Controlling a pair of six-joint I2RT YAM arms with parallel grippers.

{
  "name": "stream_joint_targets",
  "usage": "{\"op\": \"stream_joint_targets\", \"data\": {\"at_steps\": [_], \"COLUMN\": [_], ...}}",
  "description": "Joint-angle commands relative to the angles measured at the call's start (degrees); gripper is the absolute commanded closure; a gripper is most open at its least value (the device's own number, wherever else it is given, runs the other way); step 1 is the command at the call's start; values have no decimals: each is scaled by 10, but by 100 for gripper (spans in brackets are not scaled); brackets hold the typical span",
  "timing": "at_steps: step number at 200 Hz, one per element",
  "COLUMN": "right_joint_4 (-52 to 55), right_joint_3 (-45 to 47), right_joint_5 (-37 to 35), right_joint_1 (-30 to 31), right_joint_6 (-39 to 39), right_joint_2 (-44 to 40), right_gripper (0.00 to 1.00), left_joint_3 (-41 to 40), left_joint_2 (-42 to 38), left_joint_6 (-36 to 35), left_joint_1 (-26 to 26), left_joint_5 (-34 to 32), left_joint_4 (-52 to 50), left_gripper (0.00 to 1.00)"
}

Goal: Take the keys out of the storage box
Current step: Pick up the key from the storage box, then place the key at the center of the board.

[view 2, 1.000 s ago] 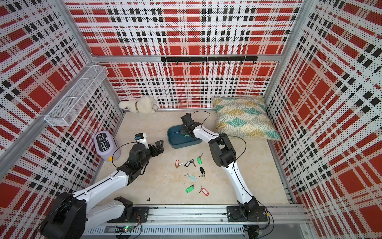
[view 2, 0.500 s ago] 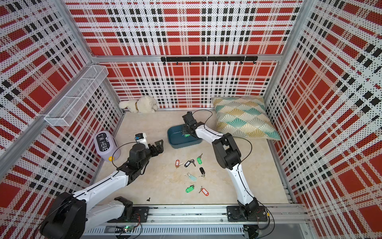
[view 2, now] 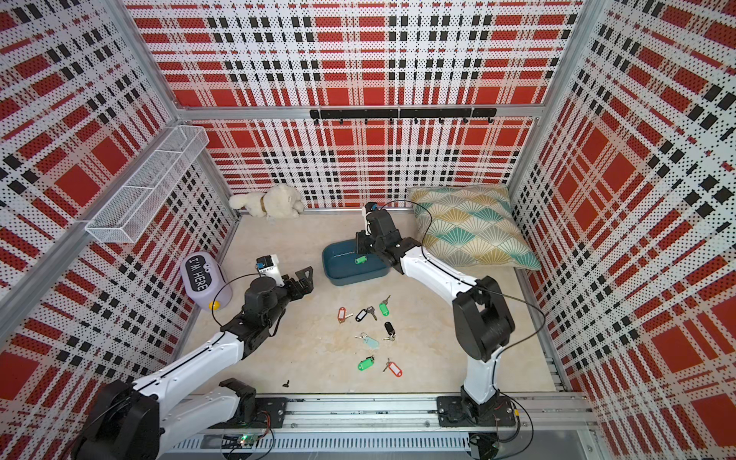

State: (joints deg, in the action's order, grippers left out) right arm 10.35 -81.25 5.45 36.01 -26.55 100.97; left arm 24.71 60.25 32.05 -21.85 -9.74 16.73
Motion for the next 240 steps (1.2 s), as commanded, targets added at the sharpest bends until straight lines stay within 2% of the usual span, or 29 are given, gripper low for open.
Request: {"op": "stream_joint_targets", "data": {"at_steps": [1,39,84,146,214,240], "right_joint_4": [-38,-92,-125,-160,-161,-146], "right_joint_3": [83,216,305,381,397,389], "right_joint_5": [70,97,99,75,45,25], "right_joint_1": [41,138,223,230,230,230], "right_joint_6": [37,51,50,33,31,35], "right_joint_2": [-74,-149,-155,-137,-102,-84], "right_gripper": [100,100,100,100,100,100], "left_joint_3": [-15,-29,-51,-60,-19,-2], "left_joint_2": [-20,-44,-92,-95,-27,-4], "left_joint_6": [23,73,125,155,134,124], "left_joint_1": [5,9,9,1,-60,-69], "left_joint_5": [23,61,79,77,36,32], "left_joint_4": [25,57,75,88,88,88], "left_gripper": [1,1,1,1,1,1]}}
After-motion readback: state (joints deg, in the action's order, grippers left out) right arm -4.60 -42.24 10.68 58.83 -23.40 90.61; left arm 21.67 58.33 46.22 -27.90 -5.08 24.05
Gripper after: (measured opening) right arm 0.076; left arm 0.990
